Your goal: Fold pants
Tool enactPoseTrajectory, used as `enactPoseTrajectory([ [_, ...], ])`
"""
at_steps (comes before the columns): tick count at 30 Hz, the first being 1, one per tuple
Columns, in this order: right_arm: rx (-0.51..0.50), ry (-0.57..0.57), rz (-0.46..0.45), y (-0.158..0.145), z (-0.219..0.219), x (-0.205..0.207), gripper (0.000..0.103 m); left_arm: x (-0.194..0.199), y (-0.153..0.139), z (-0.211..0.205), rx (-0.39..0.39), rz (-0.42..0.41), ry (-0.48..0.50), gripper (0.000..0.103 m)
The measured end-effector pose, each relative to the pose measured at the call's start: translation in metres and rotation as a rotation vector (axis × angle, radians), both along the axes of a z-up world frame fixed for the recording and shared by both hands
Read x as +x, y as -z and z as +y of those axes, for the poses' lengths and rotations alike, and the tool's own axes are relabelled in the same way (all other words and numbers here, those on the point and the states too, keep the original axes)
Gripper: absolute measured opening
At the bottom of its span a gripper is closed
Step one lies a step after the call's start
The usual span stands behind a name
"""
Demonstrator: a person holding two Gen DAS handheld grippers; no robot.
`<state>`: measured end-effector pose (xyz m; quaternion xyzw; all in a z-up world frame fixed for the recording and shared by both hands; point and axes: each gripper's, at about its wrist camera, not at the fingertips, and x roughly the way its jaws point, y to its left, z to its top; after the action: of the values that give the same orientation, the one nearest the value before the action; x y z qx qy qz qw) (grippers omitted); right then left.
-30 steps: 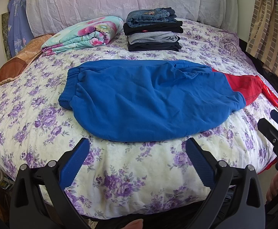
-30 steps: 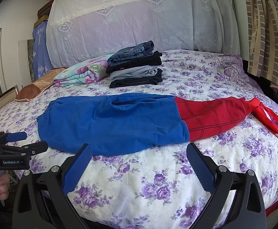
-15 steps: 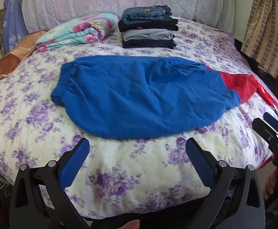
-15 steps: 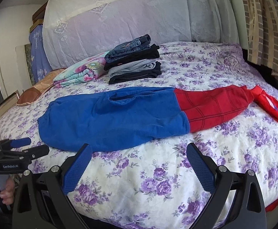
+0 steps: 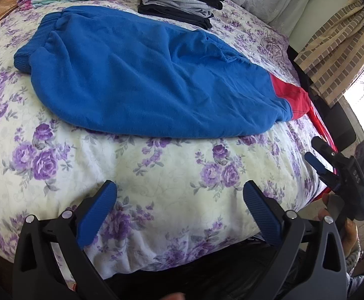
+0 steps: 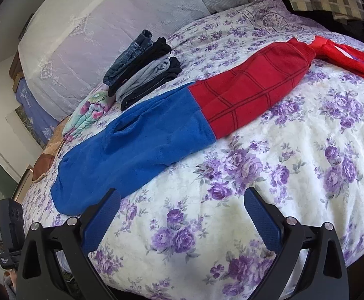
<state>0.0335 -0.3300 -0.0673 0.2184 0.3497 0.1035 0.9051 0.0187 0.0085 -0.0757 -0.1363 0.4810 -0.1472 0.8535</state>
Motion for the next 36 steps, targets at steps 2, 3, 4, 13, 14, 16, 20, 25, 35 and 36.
enactPoseTrajectory([
  [2,0.022,0.005,-0.007,0.004,-0.009,0.008,0.099,0.007,-0.002,0.011,-0.049,0.001,-0.003,0.099],
  [3,0.044,0.009,-0.001,0.007,-0.016,0.012,0.099,0.013,-0.003,0.021,-0.093,0.002,-0.024,0.099],
  [4,0.09,0.02,0.005,0.01,-0.026,0.018,0.099,0.019,-0.003,0.032,-0.144,0.007,-0.047,0.099],
  [13,0.556,0.158,-0.011,0.019,-0.116,0.059,0.099,0.073,0.001,0.078,-0.361,0.019,-0.17,0.098],
  [14,0.58,0.157,0.002,0.023,-0.121,0.064,0.099,0.078,-0.001,0.08,-0.37,0.013,-0.177,0.098],
  [16,0.612,0.151,0.025,0.026,-0.127,0.077,0.099,0.088,-0.003,0.08,-0.375,-0.005,-0.181,0.098],
  [20,0.617,0.157,0.026,0.026,-0.132,0.095,0.099,0.102,-0.007,0.089,-0.383,-0.052,-0.218,0.084],
  [25,0.626,0.138,0.019,0.03,-0.137,0.106,0.05,0.114,0.0,0.111,-0.461,-0.045,-0.251,0.02],
  [35,0.666,0.057,-0.097,0.006,-0.141,0.088,0.005,0.117,-0.048,0.12,-0.45,-0.175,-0.163,0.007],
  [36,0.653,0.042,-0.12,-0.005,-0.141,0.089,0.005,0.117,-0.055,0.121,-0.445,-0.187,-0.161,0.007],
])
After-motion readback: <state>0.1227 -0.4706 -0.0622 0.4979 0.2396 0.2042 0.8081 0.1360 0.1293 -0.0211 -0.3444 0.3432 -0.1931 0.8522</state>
